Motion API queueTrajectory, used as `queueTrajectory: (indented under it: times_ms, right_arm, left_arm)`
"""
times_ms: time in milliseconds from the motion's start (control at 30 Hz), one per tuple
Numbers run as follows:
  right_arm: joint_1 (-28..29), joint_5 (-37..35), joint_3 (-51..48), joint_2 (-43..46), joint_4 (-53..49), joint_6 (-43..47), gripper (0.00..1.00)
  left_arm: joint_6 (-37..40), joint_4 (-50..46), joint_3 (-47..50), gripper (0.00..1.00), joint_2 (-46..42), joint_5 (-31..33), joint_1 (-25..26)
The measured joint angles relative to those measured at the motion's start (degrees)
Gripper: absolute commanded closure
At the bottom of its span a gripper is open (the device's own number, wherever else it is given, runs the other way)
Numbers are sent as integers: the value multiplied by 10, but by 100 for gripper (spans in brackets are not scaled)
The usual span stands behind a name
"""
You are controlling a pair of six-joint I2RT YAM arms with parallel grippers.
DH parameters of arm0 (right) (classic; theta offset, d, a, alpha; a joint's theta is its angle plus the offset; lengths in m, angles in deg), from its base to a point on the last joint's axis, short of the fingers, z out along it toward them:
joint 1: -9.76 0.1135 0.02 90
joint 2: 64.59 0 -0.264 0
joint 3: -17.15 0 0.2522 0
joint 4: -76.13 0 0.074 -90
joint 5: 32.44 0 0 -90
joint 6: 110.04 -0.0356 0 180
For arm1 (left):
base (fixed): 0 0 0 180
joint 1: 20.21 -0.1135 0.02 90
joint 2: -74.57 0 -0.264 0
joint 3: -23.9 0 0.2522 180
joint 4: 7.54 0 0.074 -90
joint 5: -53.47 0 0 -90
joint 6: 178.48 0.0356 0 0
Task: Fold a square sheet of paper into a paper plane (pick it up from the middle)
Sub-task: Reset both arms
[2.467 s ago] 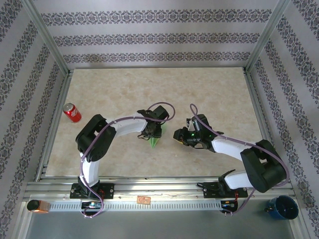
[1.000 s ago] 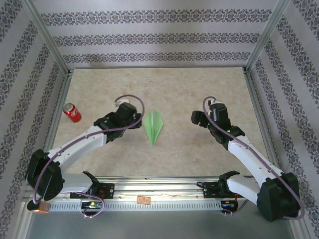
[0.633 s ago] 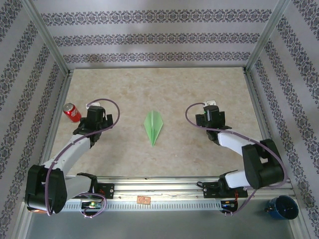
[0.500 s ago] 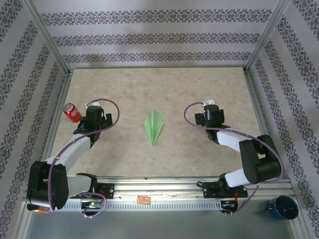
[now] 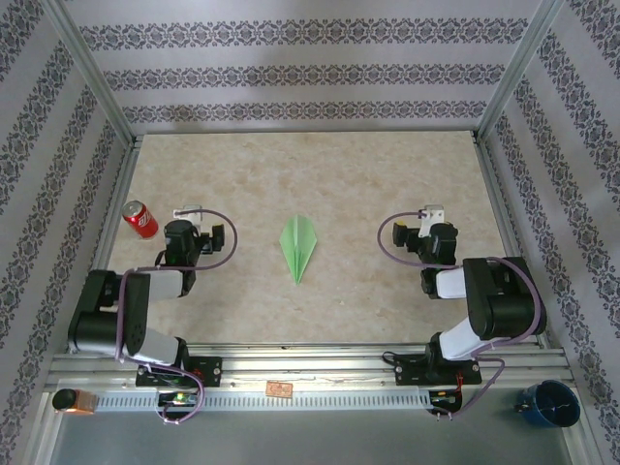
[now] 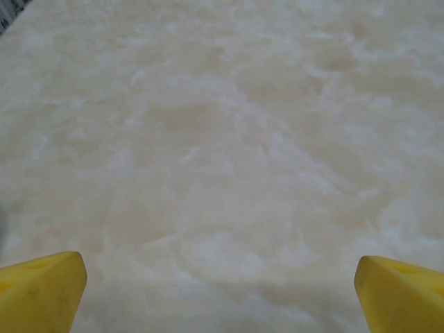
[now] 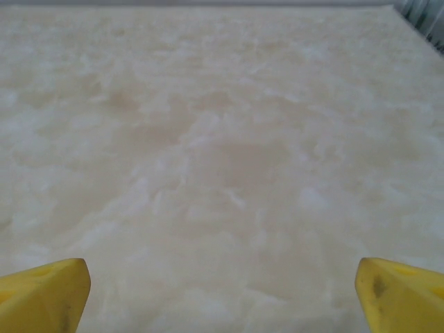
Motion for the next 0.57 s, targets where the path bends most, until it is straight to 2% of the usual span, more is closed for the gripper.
queueTrajectory:
  times_ms: [67, 167, 567]
  right_arm:
    - [6, -22, 4, 1, 11, -6, 2]
    - [7, -47, 5, 1, 30, -13, 2]
    - [17, -66, 7, 1, 33, -14, 2]
  left_arm:
    - [2, 42, 1, 1, 38, -17, -7]
    - [2, 63, 6, 0, 49, -34, -8]
    - [1, 94, 1, 1, 49, -26, -8]
